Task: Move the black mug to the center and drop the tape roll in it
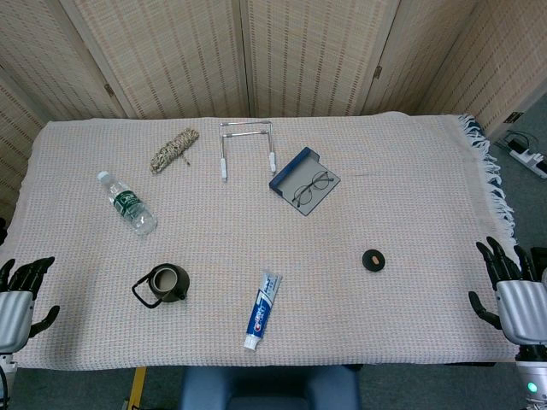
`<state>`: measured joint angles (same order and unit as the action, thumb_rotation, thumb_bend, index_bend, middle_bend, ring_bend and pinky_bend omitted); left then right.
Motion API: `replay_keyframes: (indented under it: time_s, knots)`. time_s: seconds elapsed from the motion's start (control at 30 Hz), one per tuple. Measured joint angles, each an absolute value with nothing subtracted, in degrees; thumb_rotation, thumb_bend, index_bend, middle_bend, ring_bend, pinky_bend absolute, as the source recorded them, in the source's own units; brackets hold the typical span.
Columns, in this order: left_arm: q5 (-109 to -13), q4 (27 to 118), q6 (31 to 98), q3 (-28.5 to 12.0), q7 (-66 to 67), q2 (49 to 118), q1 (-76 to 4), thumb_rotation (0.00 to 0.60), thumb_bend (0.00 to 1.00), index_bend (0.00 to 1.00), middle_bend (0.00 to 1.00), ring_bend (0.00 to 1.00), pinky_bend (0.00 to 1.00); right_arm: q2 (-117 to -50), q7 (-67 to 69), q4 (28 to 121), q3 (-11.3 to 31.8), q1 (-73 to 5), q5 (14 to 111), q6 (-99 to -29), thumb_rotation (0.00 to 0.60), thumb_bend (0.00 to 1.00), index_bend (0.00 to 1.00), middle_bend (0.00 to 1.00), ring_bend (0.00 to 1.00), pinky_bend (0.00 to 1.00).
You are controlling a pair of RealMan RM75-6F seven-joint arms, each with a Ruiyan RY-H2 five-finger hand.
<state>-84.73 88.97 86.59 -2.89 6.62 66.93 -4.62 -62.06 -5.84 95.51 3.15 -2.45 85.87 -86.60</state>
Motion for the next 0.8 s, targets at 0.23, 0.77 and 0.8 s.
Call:
replay_keyframes:
  time_s: [0.23, 0.77, 0.8]
  knots:
    - [-85.2, 88.3, 86.6, -3.0, 6.7, 67.4, -4.9, 0.600, 0.24, 0.11, 0.11, 0.15, 0.05, -61.7, -5.8, 96.0, 3.3, -2.4, 85.9, -86.8, 0.600, 0.39, 0.00, 0.07, 0.22, 0.03]
    - [-92.5, 84.3, 85.8, -2.2, 2.9, 68.7, -8.4, 0.600, 0.31, 0.18, 0.18, 0.21, 0.12, -60.8, -5.5, 96.8, 3.9, -2.2, 86.3, -87.8, 0.600, 0.39, 0.00, 0.07, 0.23, 0.04]
    - [-93.2, 83.9, 85.6, -2.0, 2.7, 68.8, -8.8, 0.600, 0.31, 0.18, 0.18, 0.21, 0.12, -60.7, -5.5, 96.8, 3.9, -2.2, 86.4, -88.0, 0.600, 0.39, 0.00, 0.07, 0.23, 0.04]
